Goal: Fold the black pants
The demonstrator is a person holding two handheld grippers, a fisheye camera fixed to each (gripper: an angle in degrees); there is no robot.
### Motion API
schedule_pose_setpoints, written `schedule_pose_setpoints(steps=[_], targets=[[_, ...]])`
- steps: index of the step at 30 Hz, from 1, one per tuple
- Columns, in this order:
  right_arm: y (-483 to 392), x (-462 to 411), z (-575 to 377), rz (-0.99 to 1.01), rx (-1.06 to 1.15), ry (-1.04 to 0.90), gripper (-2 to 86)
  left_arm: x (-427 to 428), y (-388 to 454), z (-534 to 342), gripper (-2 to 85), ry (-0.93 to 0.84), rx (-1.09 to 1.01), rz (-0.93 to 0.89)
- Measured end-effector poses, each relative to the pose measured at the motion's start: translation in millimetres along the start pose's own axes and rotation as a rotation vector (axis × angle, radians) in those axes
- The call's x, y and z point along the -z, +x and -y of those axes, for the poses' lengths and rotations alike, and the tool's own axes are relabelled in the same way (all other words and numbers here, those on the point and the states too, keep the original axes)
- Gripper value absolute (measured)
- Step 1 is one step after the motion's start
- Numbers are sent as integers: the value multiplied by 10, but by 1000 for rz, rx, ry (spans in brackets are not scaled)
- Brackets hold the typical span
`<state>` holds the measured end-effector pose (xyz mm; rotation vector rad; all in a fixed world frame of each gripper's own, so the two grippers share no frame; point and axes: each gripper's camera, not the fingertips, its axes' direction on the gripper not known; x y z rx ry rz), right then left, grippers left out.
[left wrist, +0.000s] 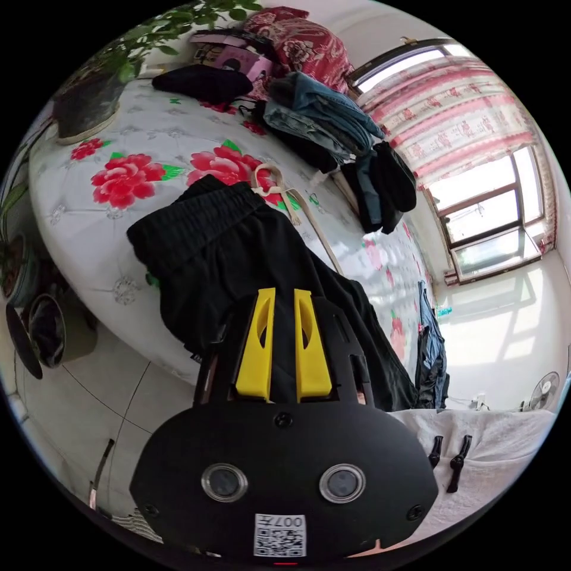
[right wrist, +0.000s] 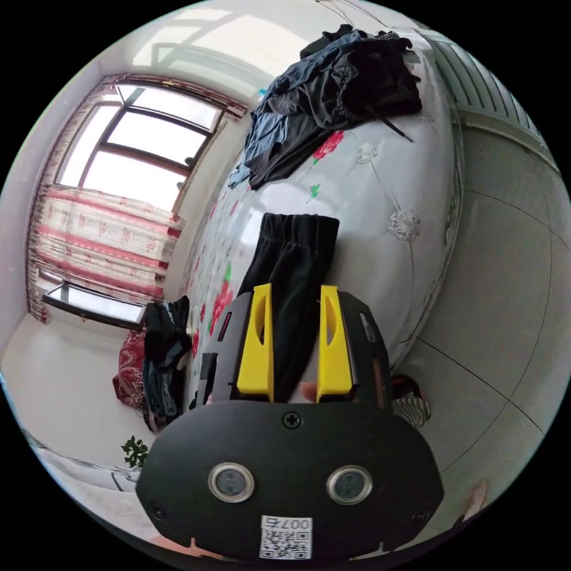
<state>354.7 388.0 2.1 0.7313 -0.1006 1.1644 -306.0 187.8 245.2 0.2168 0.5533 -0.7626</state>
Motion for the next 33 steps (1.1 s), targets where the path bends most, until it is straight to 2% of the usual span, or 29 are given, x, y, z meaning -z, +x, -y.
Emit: schedule_pose_setpoints(steps=[4,7,10,13,16,18,21,23,27,33], targets=[[-8,-50,-38,33,-36,18,58,98,-120,-118,64,36,51,3],[-43,-194,127,108,-90,-80,36,187,-221,-225,65,60,76,24],[-439,-299,247,192,-17,-168,18,288,-361,-323,69,111,124,40],[-1268,-278,124,265,237,-178,10,350,-526,-410,77,167,202,22],[-2301,-275,-347,396,601,-284,11,358,-666,-452,88,208,256,-1],[-3085,-281,-1052,453,945,-404,18,338,-761,-434,97,231,277,-17],[-3666,-454,-2192,492,1288,-616,29,309,-869,-355,108,261,267,-22],[-3744,-739,-2874,454,1377,-773,38,273,-946,-290,115,262,265,-30],[-3574,-1345,-3871,315,1386,-1160,56,158,-1134,-150,135,242,281,-95],[-3487,-1389,-3755,249,1286,-1137,68,53,-1399,7,159,238,312,-214]])
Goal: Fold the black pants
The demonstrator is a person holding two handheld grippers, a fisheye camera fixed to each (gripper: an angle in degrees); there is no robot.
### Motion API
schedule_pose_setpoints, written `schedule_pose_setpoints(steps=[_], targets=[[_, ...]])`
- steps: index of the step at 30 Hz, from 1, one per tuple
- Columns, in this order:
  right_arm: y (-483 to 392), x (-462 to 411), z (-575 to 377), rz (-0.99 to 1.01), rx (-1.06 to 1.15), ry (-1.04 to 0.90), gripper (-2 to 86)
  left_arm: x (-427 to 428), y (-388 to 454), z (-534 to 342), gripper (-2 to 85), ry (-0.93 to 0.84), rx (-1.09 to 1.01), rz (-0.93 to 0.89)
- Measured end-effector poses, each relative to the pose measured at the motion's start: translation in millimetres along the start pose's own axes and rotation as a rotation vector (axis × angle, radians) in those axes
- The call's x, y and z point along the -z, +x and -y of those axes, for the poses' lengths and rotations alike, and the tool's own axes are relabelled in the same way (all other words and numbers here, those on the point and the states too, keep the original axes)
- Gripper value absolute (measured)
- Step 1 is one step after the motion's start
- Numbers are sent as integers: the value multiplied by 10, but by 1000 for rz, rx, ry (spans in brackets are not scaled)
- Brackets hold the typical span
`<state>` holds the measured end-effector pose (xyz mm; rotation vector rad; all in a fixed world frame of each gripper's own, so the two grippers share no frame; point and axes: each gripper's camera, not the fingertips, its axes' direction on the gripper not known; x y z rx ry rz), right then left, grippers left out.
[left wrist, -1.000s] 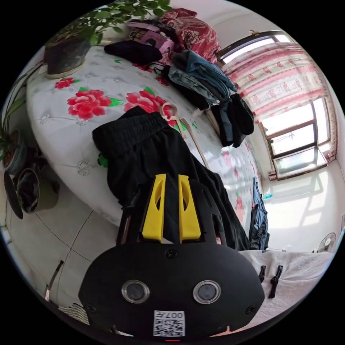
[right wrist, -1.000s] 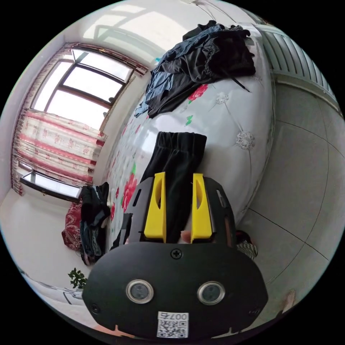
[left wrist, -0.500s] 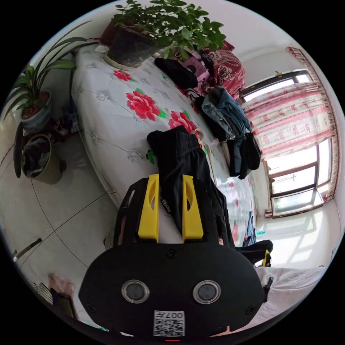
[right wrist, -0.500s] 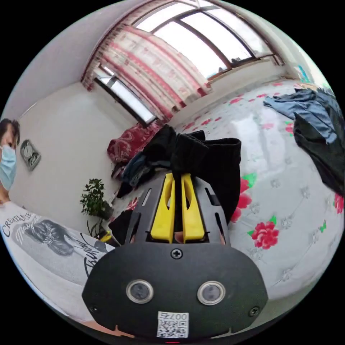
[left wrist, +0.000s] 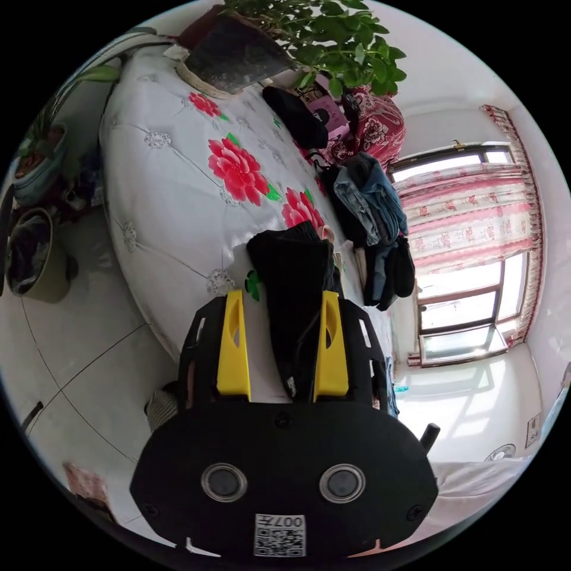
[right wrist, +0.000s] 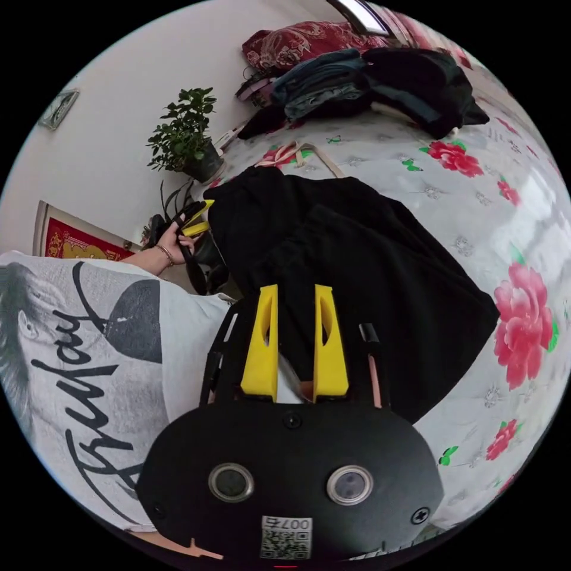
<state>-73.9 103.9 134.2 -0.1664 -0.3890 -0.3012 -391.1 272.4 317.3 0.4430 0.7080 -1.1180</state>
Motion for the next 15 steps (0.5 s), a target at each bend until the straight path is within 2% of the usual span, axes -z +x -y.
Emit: schedule_pose_setpoints(steps=[7,15], targets=[[173,83,-149,-12,-138,96,70,-99,-159,141,144,-22,39,-175],[227,198,-145,-23,-172,145,46,53,-292,278,168,-10,23,-221]])
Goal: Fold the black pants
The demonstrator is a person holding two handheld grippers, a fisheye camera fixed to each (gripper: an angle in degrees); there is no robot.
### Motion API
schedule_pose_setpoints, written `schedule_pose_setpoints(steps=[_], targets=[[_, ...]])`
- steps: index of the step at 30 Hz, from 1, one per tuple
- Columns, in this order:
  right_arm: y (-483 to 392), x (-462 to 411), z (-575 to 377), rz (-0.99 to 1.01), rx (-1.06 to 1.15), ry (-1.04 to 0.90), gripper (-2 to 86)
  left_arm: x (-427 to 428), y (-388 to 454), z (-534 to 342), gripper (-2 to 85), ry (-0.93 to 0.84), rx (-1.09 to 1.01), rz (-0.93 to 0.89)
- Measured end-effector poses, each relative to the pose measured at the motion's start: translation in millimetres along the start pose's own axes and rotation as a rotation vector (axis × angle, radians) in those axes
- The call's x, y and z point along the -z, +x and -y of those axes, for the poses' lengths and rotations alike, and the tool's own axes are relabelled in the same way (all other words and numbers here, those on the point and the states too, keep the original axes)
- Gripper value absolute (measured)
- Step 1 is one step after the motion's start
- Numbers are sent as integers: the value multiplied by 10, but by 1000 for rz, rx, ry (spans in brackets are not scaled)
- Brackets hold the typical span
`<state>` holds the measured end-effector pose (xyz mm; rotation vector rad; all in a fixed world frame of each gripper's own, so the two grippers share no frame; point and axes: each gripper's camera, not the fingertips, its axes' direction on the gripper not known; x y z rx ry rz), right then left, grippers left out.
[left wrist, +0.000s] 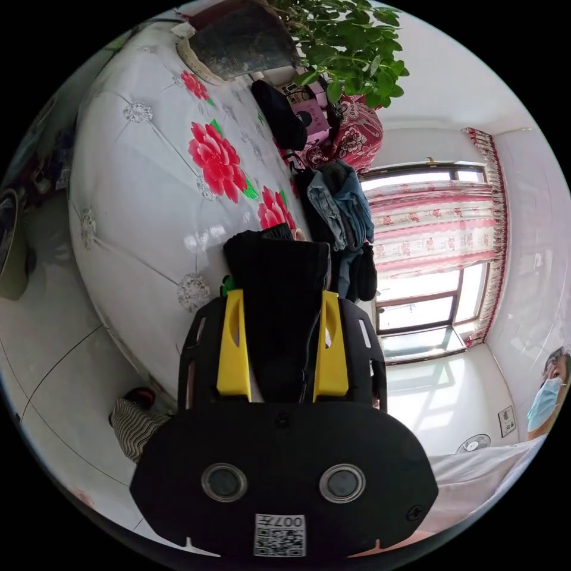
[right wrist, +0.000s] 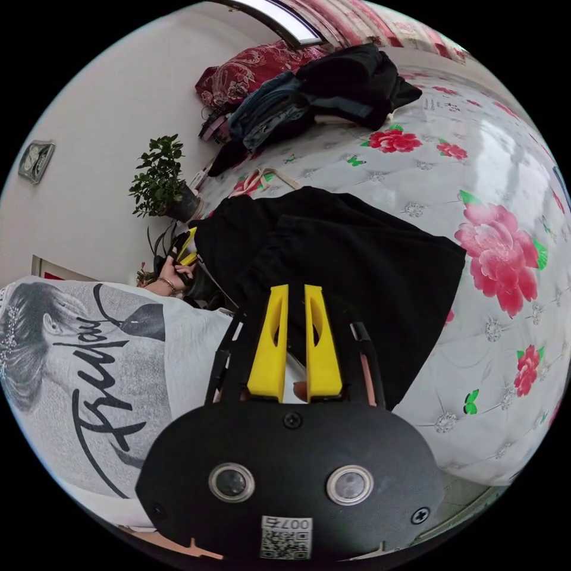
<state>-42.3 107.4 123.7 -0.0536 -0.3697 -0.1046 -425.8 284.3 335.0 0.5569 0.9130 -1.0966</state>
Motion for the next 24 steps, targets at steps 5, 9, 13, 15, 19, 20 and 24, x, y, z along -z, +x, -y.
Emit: schedule_pose_setpoints(steps=[5,9,13,15,19,20,24], targets=[[98,116,45,-25,-15,14,27,109,-81,155,191,65,124,-139],[238,202,87,-17,-42,24,20,-31,-124,310,156,-26,94,-31],[371,287,152,-15,-62,16,16,-60,-30,392,81,-11,83,-43],[484,416,180,-18,-84,40,13,-142,429,442,70,-57,-83,-108],[737,678,173,-45,-134,99,11,-478,1529,337,68,-255,-377,-198],[843,780,159,-55,-158,121,10,-622,1958,188,68,-333,-495,-255],[1272,1216,-1,-71,-285,257,16,-1265,3181,-846,72,-708,-861,-512]])
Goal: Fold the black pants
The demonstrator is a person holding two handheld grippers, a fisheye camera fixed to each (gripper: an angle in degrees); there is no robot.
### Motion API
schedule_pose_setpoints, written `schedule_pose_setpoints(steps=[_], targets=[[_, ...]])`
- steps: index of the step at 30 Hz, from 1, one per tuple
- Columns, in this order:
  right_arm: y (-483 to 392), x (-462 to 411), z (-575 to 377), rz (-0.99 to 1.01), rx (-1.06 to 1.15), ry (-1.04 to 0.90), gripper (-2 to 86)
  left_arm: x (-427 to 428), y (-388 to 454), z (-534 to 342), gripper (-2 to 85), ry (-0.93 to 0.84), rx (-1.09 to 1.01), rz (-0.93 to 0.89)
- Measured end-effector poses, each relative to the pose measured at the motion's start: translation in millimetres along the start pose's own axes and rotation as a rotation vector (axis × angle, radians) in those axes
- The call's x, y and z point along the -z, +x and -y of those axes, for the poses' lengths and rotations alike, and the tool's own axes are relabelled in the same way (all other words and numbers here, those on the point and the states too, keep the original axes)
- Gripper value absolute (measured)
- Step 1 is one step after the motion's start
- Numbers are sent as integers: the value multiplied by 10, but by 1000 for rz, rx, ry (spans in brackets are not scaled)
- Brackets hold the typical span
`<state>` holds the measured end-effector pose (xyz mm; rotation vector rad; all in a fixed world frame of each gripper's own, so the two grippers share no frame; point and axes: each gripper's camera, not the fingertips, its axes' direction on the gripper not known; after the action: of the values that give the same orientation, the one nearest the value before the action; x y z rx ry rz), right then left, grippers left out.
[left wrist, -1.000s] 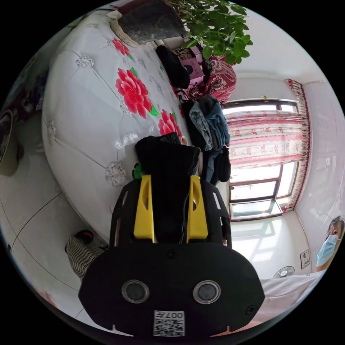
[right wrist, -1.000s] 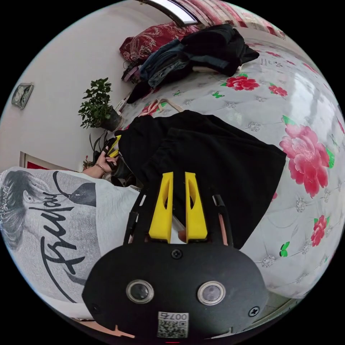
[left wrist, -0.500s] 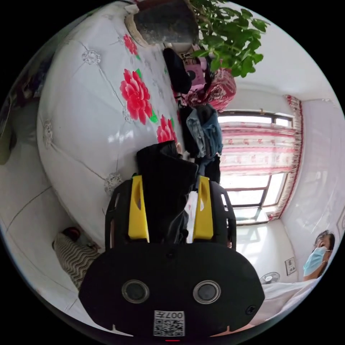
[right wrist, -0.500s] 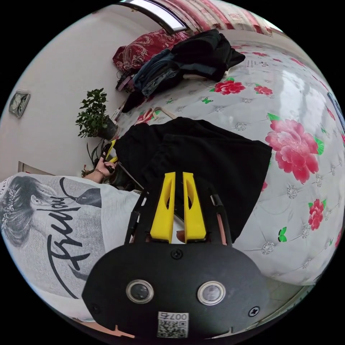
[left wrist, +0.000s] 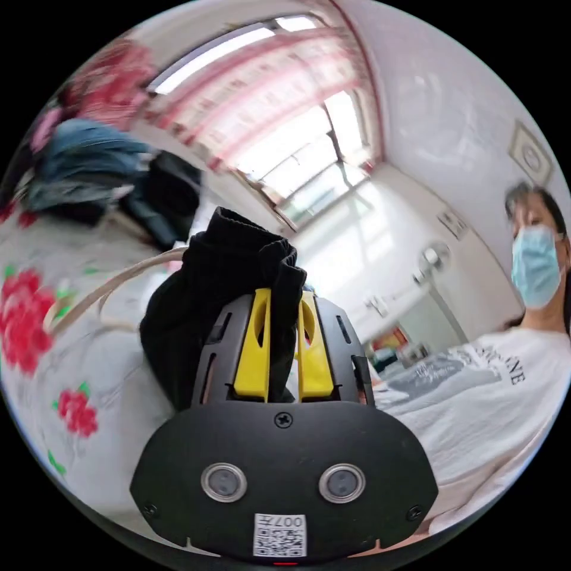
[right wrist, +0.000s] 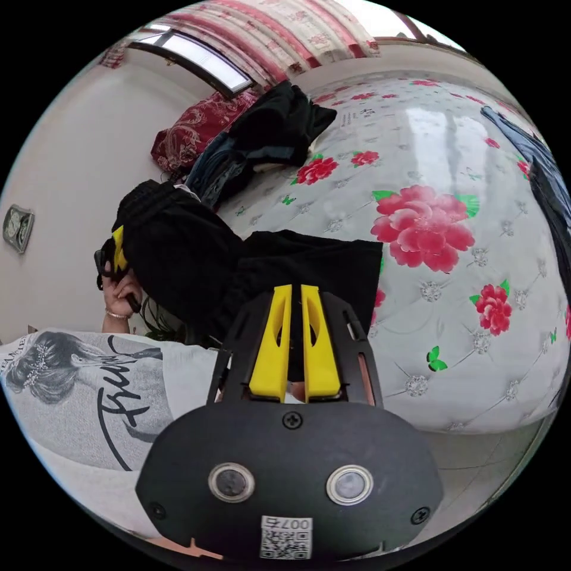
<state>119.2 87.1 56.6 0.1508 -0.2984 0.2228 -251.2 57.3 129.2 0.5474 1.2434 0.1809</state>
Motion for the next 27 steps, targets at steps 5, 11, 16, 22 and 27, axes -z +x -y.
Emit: schedule_pose_setpoints(steps=[5,11,16,22,27], targets=[[704,416,-110,30,-243,145,45,-1565,19,-218,109,-473,-14,-182],[1460,534,-401,137,-448,147,86,-1171,-540,-443,111,-425,186,-10],[1867,421,-418,213,-490,45,115,-611,-970,-610,139,-319,401,170],[2252,232,-207,489,-485,-21,124,-923,-1162,-705,178,-418,505,114],[2160,-33,146,438,-435,-156,91,-1184,-1315,-748,117,-480,563,163]])
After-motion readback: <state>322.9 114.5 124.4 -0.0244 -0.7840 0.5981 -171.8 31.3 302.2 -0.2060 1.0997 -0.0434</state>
